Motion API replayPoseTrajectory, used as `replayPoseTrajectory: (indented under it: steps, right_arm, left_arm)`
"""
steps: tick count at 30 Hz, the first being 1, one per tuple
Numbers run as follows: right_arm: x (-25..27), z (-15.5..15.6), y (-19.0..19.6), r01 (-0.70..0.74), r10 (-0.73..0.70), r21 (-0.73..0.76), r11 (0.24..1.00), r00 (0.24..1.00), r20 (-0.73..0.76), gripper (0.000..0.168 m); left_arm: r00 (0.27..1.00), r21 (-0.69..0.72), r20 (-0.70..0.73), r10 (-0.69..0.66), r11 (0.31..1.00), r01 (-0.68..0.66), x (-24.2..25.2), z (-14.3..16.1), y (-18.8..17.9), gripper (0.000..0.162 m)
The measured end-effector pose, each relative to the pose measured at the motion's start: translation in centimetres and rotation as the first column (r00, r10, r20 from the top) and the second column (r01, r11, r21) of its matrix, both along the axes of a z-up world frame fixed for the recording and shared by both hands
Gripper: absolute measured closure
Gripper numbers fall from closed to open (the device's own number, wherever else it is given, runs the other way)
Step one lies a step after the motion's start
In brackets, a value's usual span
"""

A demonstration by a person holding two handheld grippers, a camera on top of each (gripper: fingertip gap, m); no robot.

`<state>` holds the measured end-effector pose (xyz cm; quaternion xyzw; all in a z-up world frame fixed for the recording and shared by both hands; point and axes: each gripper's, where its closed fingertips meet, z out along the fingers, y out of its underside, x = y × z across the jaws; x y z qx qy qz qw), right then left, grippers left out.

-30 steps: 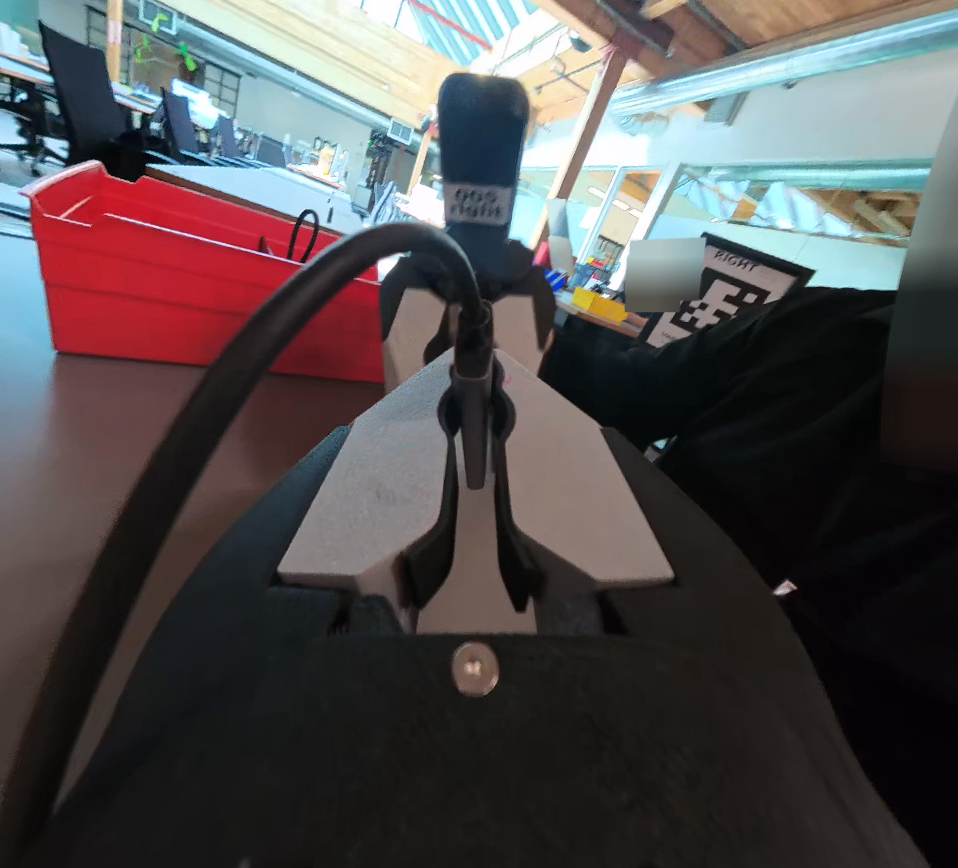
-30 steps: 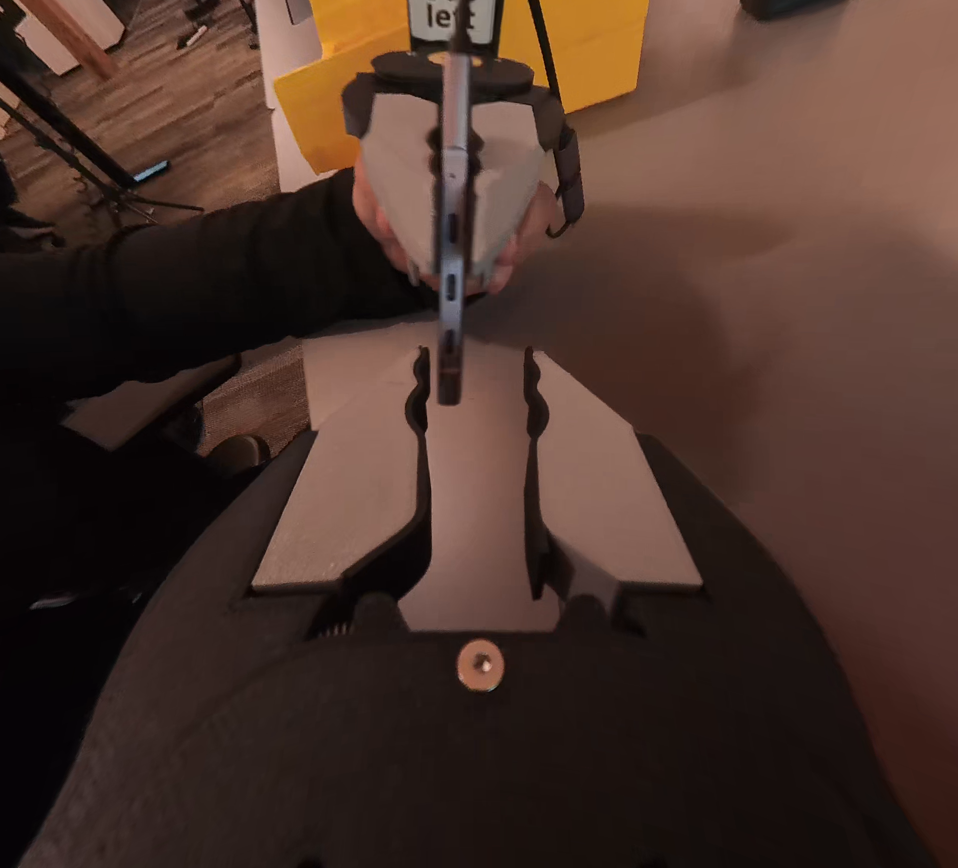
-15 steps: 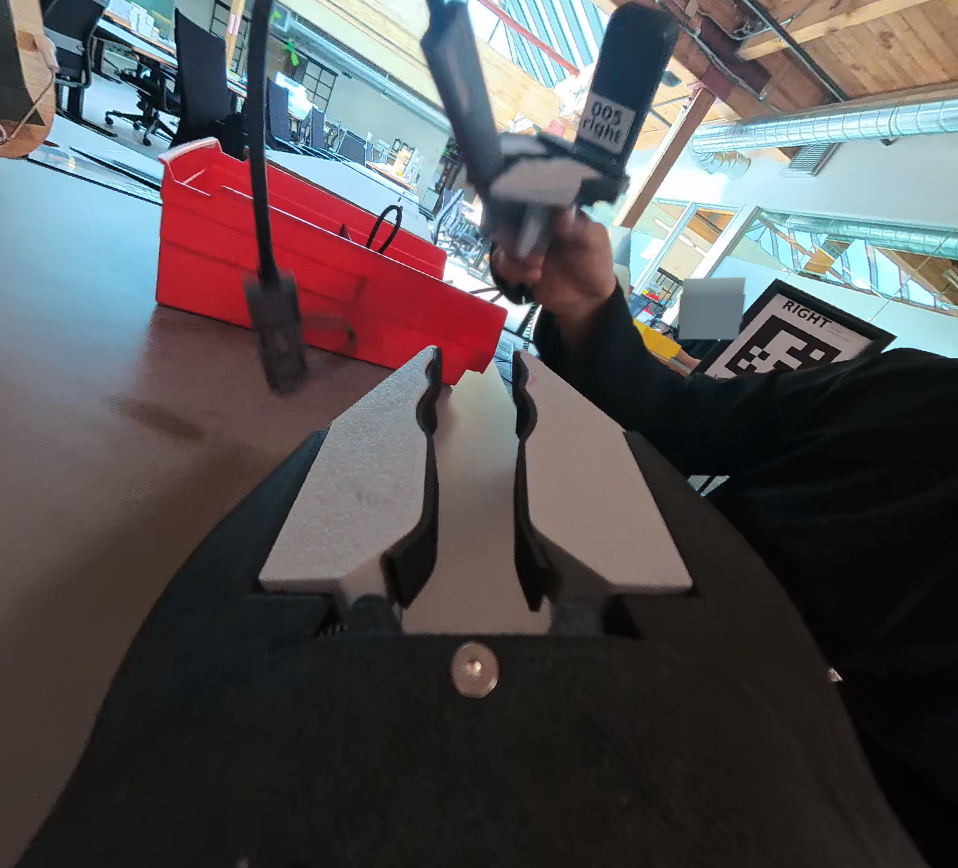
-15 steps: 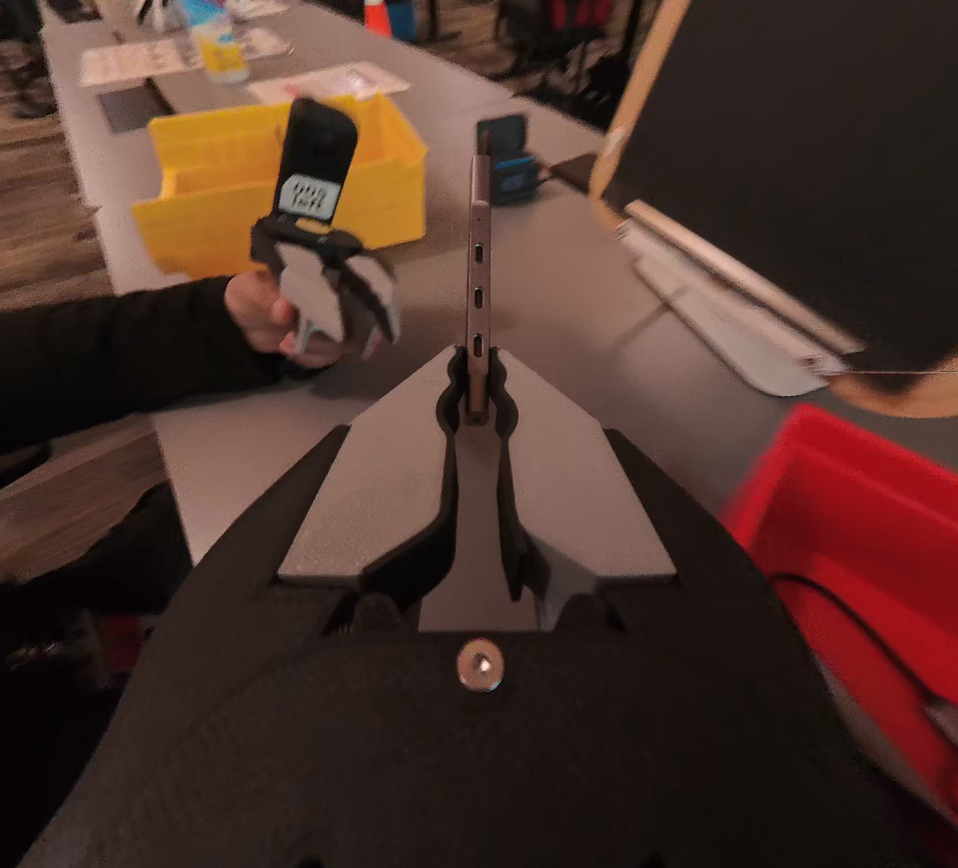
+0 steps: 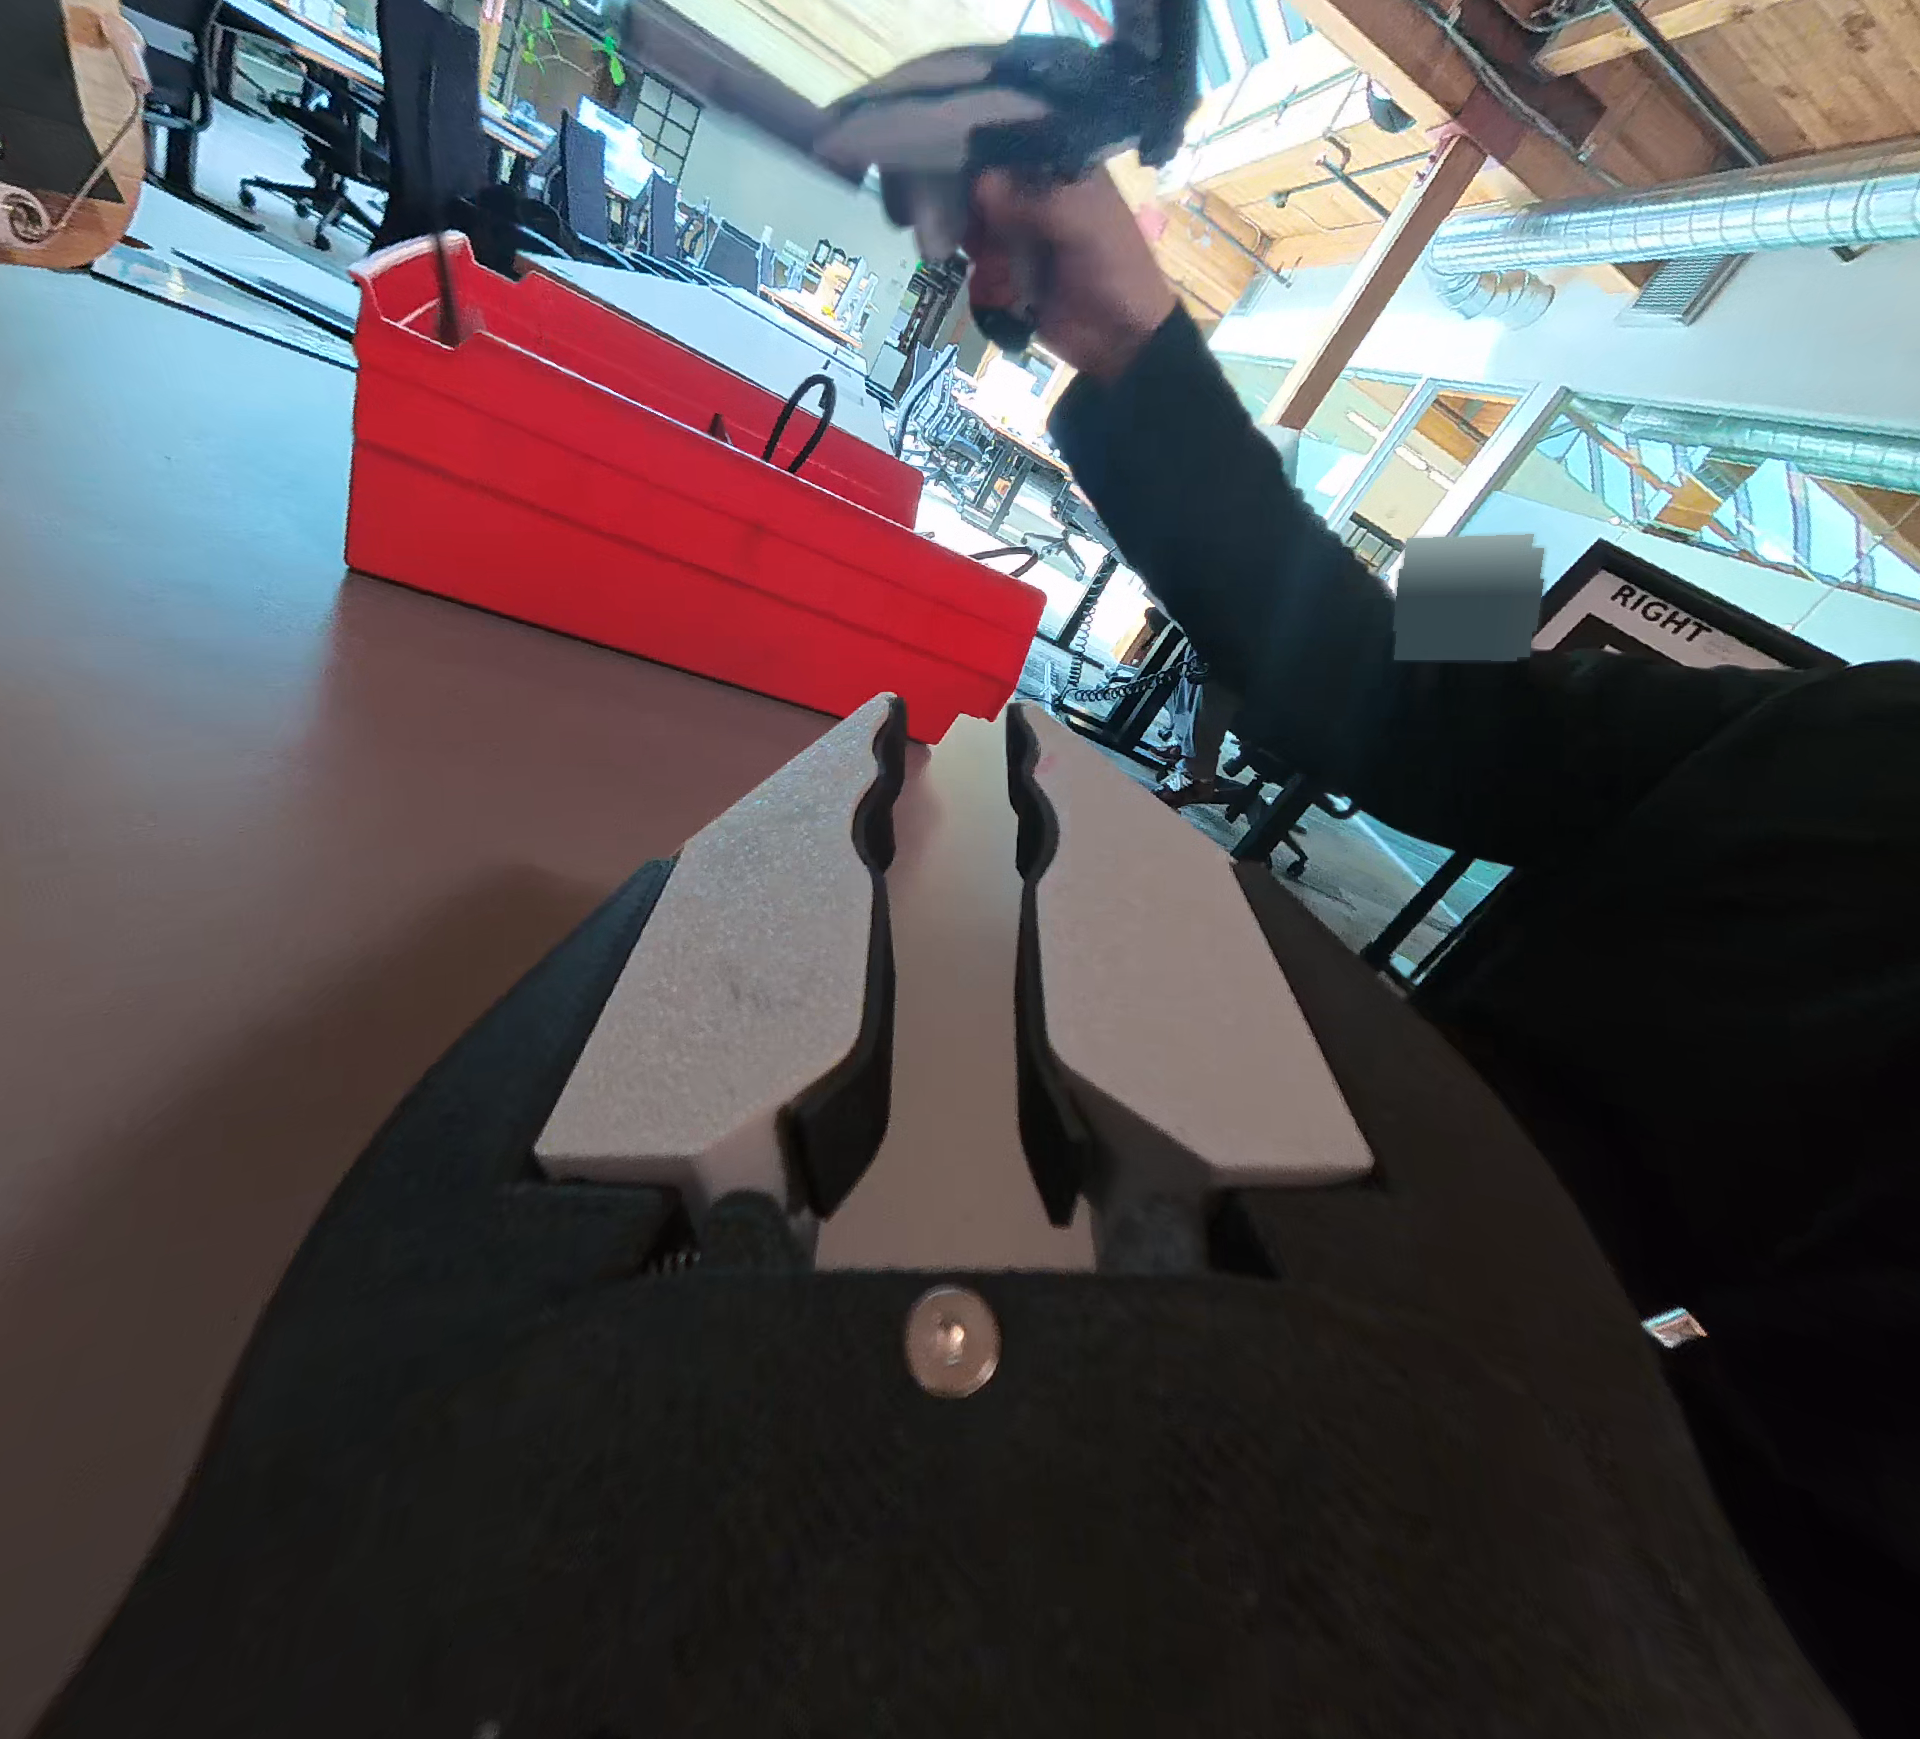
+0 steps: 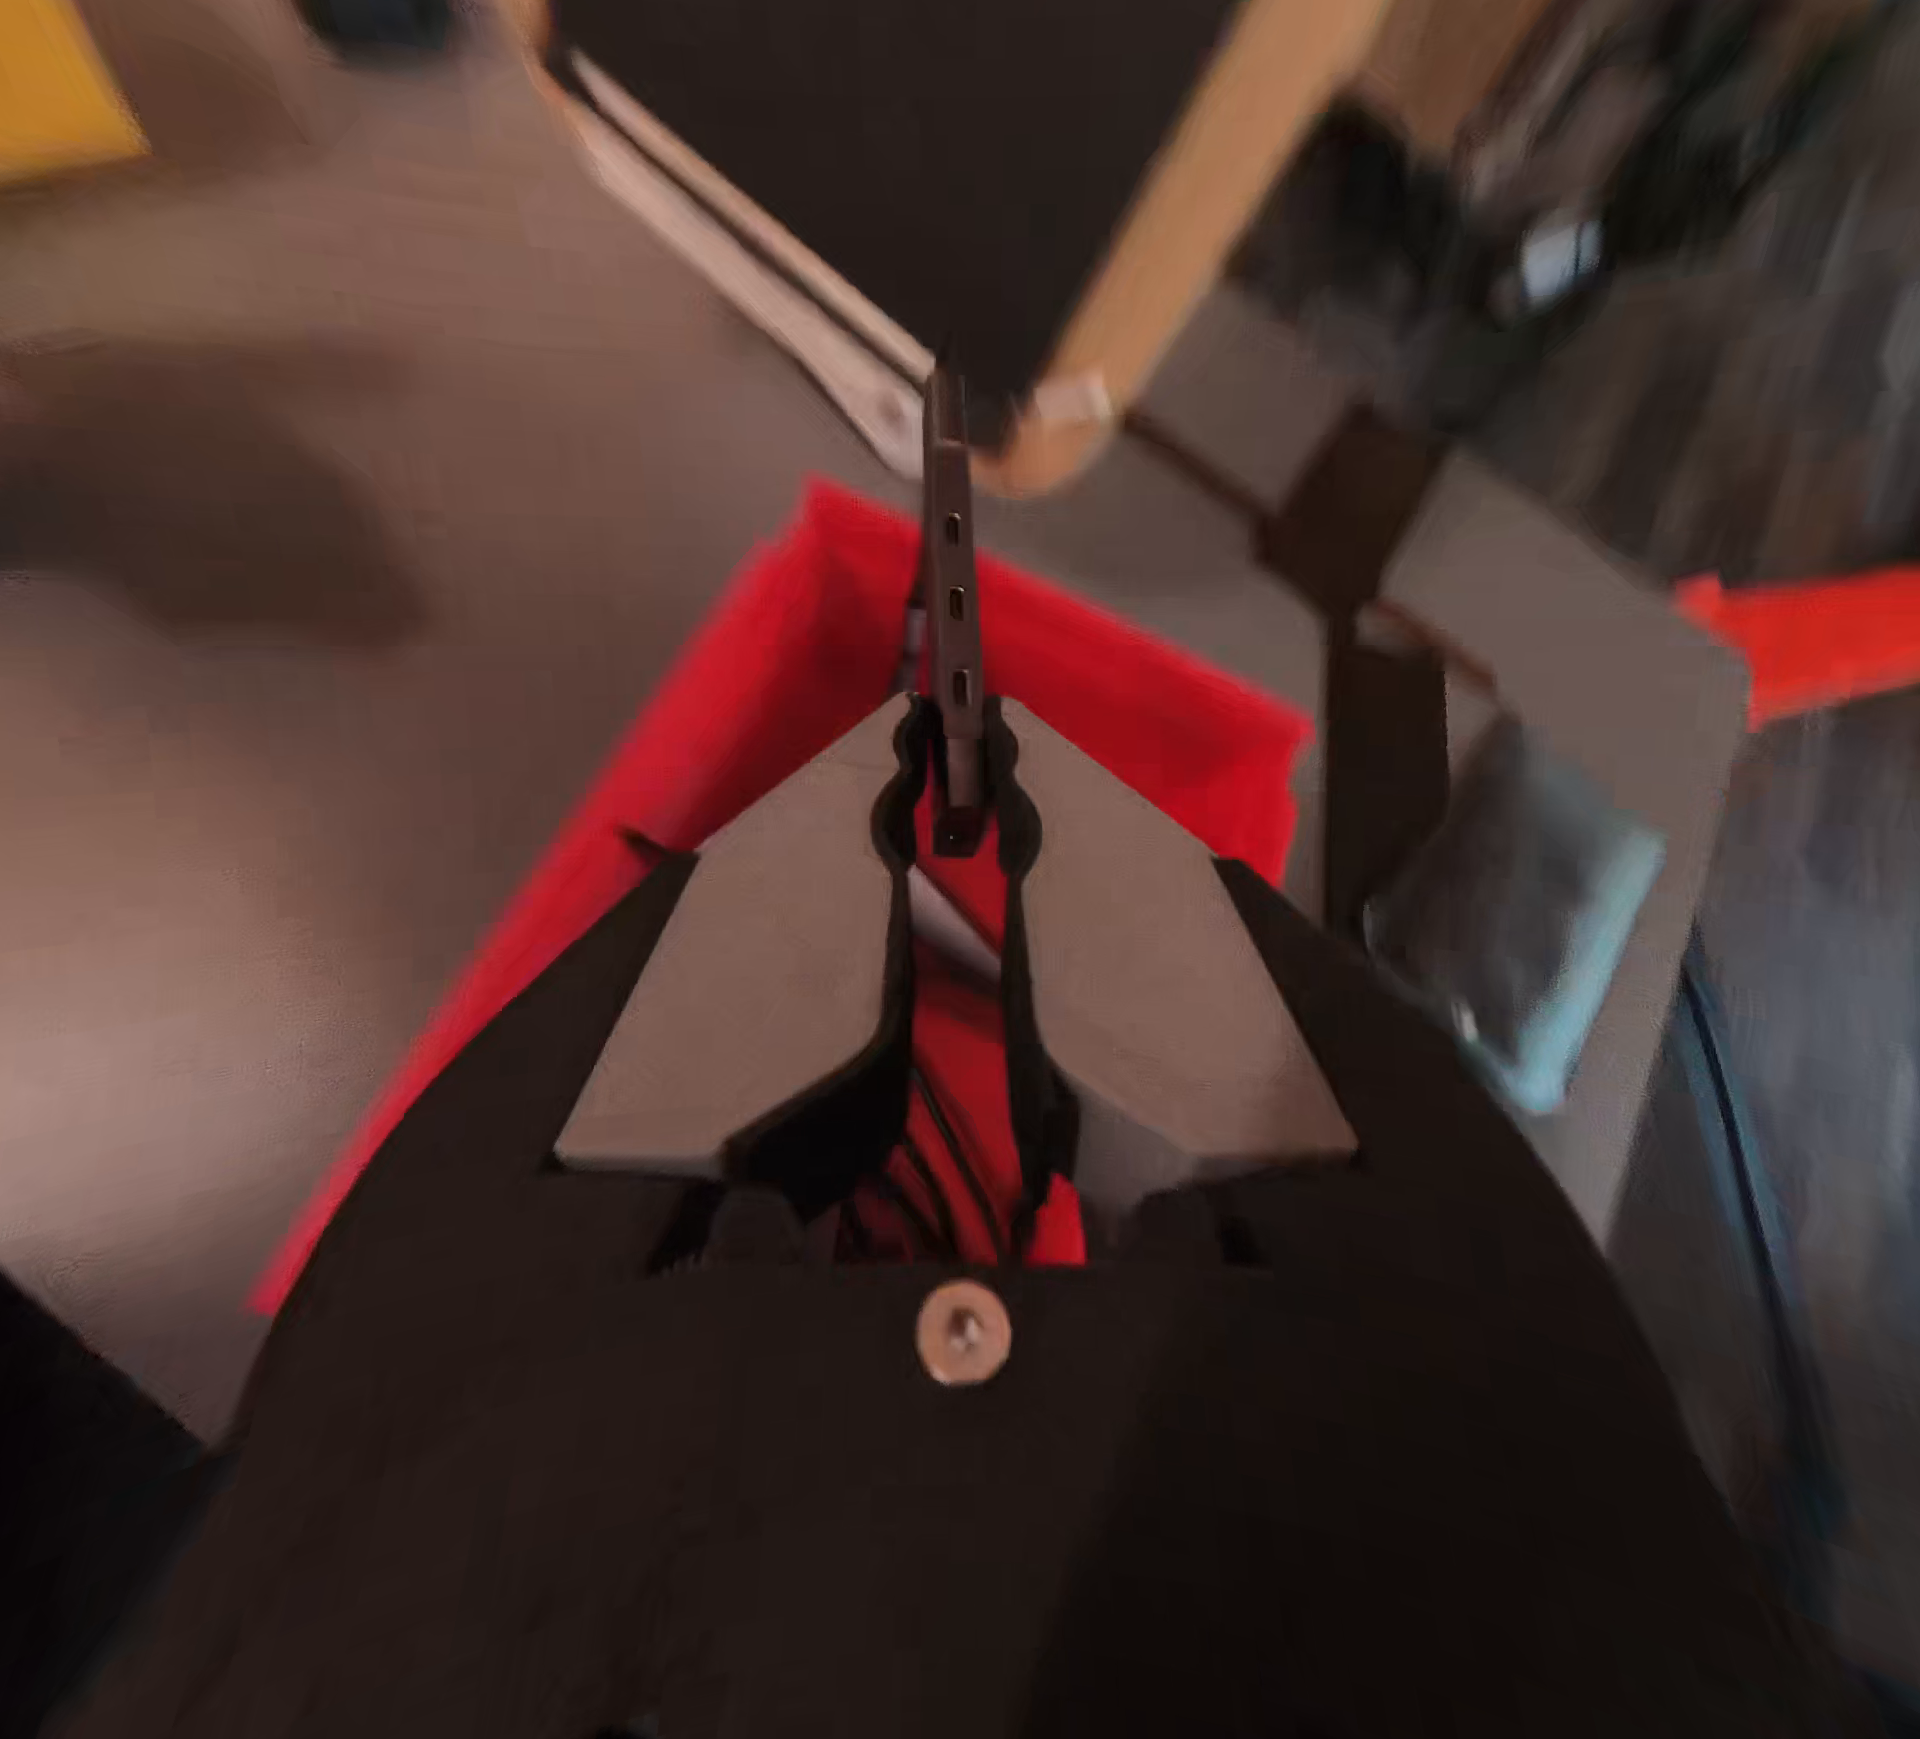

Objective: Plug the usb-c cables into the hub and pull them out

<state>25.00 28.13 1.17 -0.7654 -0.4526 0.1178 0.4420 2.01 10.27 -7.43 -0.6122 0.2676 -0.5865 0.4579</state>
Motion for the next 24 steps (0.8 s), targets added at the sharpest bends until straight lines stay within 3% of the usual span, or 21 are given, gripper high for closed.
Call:
replayPoseTrajectory:
  steps: [3,6,8,12,15,18,20,21,24]
  right_arm:
    - [3.7,-4.6,2.6,0.127,-0.122,-0.028,0.992,0.984,0.134,0.160]
    - [6.1,-3.4,3.7,0.257,-0.261,0.059,0.965,0.962,0.078,0.155]
    - [6.3,-2.0,3.0,0.268,-0.268,0.059,0.962,0.963,0.002,0.151]
    - [4.5,-0.5,-1.1,0.156,-0.154,0.008,0.988,0.978,-0.141,0.136]
    - [3.1,-0.8,-5.1,0.043,-0.045,-0.012,0.999,0.972,-0.231,0.126]
    - [2.0,-2.7,-9.2,-0.045,0.030,-0.050,0.998,0.962,-0.270,0.104]
    - [1.6,-4.3,-10.9,-0.035,0.017,-0.057,0.998,0.957,-0.291,0.073]
    - [1.4,-5.3,-11.6,-0.027,0.008,-0.062,0.998,0.957,-0.291,0.066]
    - [0.8,-8.8,-13.7,-0.028,0.013,-0.066,0.997,0.977,-0.215,0.063]
  left_arm:
    - [1.000,-0.001,-0.001,0.014,1.000,-0.014,-0.2,-0.1,0.1,0.147]
    - [1.000,-0.011,-0.003,0.018,1.000,-0.018,-0.2,-0.3,0.4,0.147]
    - [1.000,-0.018,-0.010,0.015,1.000,-0.015,-0.1,-0.5,0.4,0.146]
    - [0.997,-0.003,-0.064,0.035,0.999,-0.035,0.2,-1.1,0.6,0.141]
    - [0.978,0.034,-0.174,0.116,0.993,-0.111,0.1,-2.3,1.3,0.127]
    - [0.940,0.074,-0.275,0.202,0.979,-0.188,0.1,-3.5,1.0,0.113]
    - [0.913,0.122,-0.330,0.239,0.970,-0.210,0.0,-3.5,-0.7,0.109]
    - [0.897,0.154,-0.360,0.255,0.965,-0.213,-0.1,-3.3,-1.9,0.107]
    - [0.809,0.222,-0.453,0.374,0.926,-0.304,-2.2,-1.8,-5.4,0.102]
